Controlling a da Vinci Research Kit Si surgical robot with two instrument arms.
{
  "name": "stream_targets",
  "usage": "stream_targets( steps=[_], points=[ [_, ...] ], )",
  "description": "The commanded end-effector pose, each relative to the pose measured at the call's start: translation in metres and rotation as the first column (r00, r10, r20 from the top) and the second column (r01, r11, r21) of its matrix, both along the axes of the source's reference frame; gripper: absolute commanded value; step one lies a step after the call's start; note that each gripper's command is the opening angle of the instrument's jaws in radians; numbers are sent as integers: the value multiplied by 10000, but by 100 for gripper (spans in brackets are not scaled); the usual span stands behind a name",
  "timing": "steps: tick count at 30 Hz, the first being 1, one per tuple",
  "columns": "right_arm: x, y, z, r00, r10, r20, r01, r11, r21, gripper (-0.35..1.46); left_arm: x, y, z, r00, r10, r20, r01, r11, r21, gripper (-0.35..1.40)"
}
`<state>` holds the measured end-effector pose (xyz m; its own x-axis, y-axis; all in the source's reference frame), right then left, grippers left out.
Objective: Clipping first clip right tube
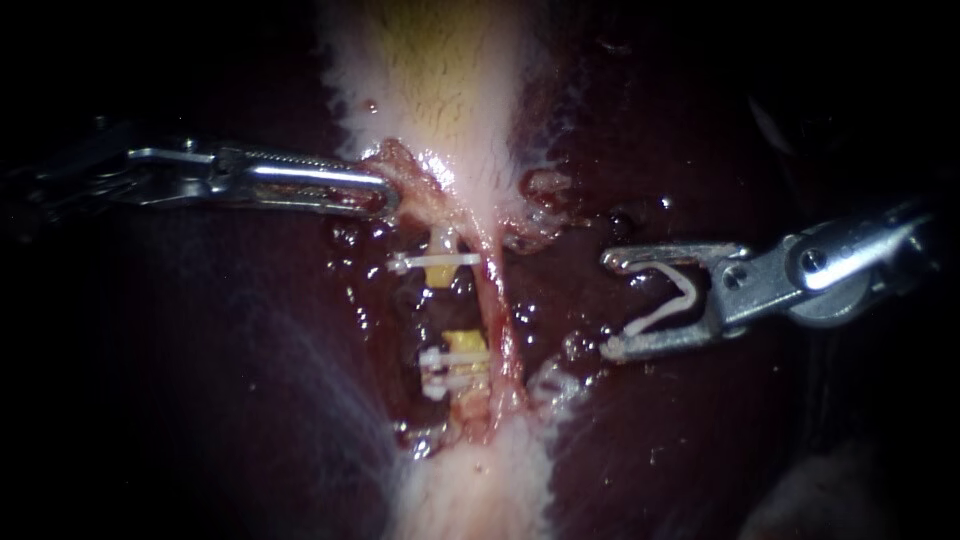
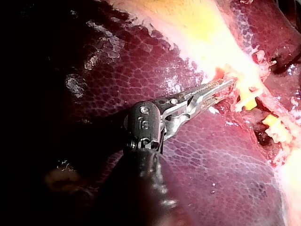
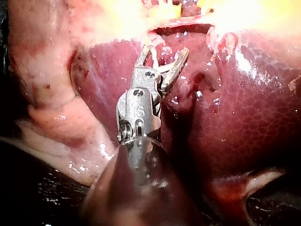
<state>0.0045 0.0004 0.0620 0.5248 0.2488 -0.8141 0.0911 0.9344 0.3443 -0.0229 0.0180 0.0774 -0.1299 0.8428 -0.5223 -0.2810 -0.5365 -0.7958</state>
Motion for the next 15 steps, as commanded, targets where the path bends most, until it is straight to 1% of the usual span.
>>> stream_targets(
  steps=[1, 3, 6, 7, 11, 15],
  points=[
    [0, 0, 0, 10000, 0, 3, 0, 10000, 0, 50, 1, 1, -2, 10000, 4, 8, -4, 10000, 13, -35],
    [0, 0, 0, 10000, -22, -8, 22, 10000, 16, 50, 5, 2, -9, 10000, 18, 28, -18, 10000, 46, -35],
    [0, 0, 0, 10000, -24, -9, 24, 10000, 16, 50, 15, 4, -29, 10000, 54, 80, -56, 9999, 134, -35],
    [0, 0, 0, 10000, -25, -9, 25, 10000, 16, 50, 20, 6, -38, 9999, 90, 119, -93, 9998, 182, -35],
    [-1, 0, 0, 10000, -26, -10, 26, 10000, 16, 50, 33, 9, -71, 9996, -136, 258, 128, 9994, 314, -35],
    [0, 0, 0, 10000, -26, -10, 26, 10000, 16, 50, 39, 12, -98, 9988, -235, 418, 229, 9996, 155, -35]
  ],
)
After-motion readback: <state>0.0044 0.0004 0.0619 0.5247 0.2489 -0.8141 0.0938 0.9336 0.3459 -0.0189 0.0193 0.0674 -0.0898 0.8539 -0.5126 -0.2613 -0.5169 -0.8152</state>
